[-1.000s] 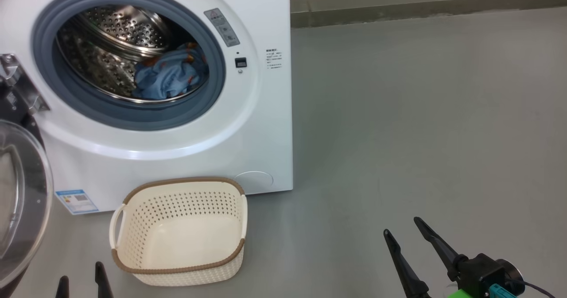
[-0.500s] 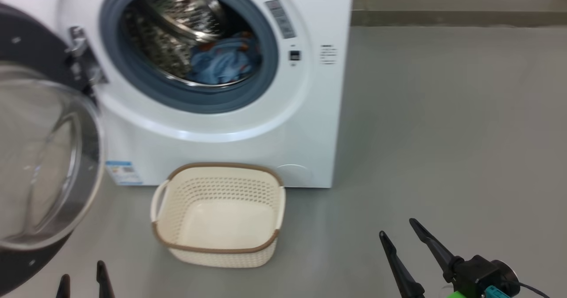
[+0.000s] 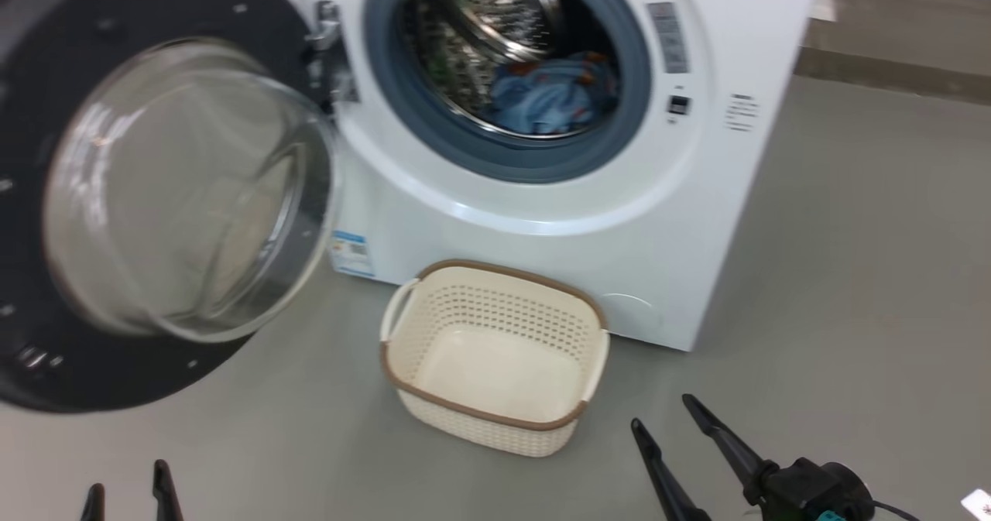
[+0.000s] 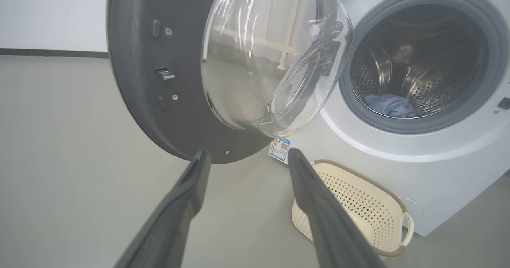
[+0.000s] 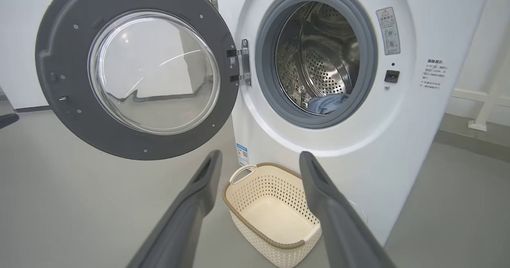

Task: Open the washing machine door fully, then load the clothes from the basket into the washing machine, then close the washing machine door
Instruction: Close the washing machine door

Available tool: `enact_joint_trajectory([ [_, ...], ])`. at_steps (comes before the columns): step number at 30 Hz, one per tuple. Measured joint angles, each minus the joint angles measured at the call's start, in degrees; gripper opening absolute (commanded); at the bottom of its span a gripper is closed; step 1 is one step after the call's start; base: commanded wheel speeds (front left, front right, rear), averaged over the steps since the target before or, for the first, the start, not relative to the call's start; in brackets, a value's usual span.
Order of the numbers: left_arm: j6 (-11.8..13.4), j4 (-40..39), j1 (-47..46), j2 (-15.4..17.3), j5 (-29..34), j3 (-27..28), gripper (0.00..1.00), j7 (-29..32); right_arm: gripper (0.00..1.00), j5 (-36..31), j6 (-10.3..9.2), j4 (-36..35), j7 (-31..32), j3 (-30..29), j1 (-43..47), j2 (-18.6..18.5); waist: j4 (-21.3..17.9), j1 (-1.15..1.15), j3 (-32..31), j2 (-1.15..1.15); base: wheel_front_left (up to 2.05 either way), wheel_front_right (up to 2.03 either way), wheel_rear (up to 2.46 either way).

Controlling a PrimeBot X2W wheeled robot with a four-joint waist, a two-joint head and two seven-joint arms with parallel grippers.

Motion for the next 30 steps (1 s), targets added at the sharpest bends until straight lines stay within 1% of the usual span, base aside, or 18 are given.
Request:
enact_joint_trajectory([
  [5, 0.74, -1.36, 1.38, -0.08, -0.26, 1.45, 1.00, -0.49, 1.00, 0.01, 0.00, 0.80, -0.01, 2.58, -0.73, -0.09, 3.49, 0.00, -0.06, 0.00, 0.00, 0.00, 0.00],
  [9, 1.24, -2.21, 2.80, -0.35, -0.83, 2.38, 1.00, -1.05, 1.00, 0.13, 0.00, 1.52, -0.02, 4.11, -2.72, -0.44, 4.84, 0.00, 0.35, 0.00, 0.00, 0.00, 0.00],
  [16, 1.69, -3.53, 3.68, -0.87, -1.29, 3.14, 1.00, -1.63, 1.00, 0.62, 0.00, 2.70, -0.12, 5.36, -3.75, -0.82, 5.27, 0.00, 0.92, 0.00, 0.00, 0.00, 0.00],
  [30, 2.16, -3.79, 3.72, -0.81, -1.34, 2.74, 1.00, -1.52, 1.00, 0.77, 0.00, 3.19, -0.53, 5.36, -3.75, -0.76, 4.74, 0.00, 0.27, 0.00, 0.00, 0.00, 0.00],
])
